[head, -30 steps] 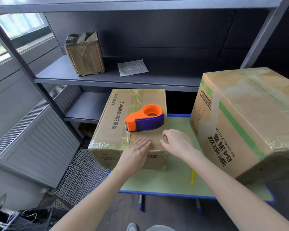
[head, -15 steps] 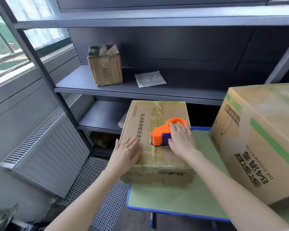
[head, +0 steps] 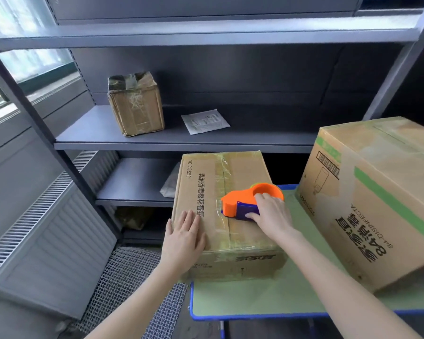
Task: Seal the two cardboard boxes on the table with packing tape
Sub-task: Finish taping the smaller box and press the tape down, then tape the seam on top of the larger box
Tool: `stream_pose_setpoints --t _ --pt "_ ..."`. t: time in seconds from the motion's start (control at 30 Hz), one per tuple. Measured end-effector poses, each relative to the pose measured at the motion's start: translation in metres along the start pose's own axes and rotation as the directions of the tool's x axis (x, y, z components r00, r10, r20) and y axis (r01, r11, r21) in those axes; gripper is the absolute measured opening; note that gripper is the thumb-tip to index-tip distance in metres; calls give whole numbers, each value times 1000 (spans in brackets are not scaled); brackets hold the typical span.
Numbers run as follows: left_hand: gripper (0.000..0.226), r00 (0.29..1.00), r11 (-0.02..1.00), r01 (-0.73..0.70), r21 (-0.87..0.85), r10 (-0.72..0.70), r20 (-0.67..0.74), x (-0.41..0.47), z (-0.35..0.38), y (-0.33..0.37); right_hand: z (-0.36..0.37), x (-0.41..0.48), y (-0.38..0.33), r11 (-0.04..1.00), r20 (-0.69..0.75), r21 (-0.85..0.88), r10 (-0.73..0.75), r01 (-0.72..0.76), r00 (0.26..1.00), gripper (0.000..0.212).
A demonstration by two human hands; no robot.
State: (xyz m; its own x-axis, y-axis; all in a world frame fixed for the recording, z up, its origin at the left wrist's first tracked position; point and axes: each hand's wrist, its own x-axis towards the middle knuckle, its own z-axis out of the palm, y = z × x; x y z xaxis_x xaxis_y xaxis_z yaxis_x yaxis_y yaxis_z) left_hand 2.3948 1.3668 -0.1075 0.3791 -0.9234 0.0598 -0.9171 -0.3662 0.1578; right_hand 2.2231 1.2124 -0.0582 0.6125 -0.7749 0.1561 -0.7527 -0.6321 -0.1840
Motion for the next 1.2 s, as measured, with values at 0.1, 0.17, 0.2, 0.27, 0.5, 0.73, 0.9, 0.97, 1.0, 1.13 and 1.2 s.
stream_pose_setpoints --t 0.1,0.17,0.2,0.27,0.5,0.73,0.9,0.97,1.0,1.13,1.2 --pt "55 1000 1000 -11 -20 11 5 3 -3 2 0 -7 -3 999 26 -31 8 -7 1000 37" --pt "50 1000 999 -25 -39 25 -19 5 -4 4 -2 -10 -4 996 68 -85 -11 17 998 38" --pt "47 999 998 -41 -51 39 -35 5 -4 6 -4 -11 -3 994 81 -102 -18 26 997 40" --pt "43 996 994 -80 -79 76 -56 7 -4 12 -8 -16 -2 994 78 -105 -20 28 997 41" --pt "37 966 930 -258 -262 245 -83 16 -8 51 -24 -30 10 998 16 1 64 -64 998 37" --pt "39 932 850 -361 -384 336 -133 38 -30 126 -86 -38 49 996 -204 11 86 -85 975 33" --pt "28 906 813 -419 -403 345 -245 64 -47 199 -140 -43 106 976 -414 -71 157 -204 897 21" --pt "26 896 805 -435 -404 342 -284 74 -51 229 -152 -47 135 960 -420 -105 195 -261 886 22" --pt "25 889 794 -444 -414 336 -310 78 -53 244 -157 -50 150 951 -408 -123 211 -283 888 24" --pt "25 857 733 -495 -467 320 -404 93 -59 298 -168 -58 205 929 -366 -161 259 -335 894 42" --pt "25 834 717 -528 -456 335 -439 99 -60 322 -171 -60 228 930 -349 -147 270 -337 897 47"
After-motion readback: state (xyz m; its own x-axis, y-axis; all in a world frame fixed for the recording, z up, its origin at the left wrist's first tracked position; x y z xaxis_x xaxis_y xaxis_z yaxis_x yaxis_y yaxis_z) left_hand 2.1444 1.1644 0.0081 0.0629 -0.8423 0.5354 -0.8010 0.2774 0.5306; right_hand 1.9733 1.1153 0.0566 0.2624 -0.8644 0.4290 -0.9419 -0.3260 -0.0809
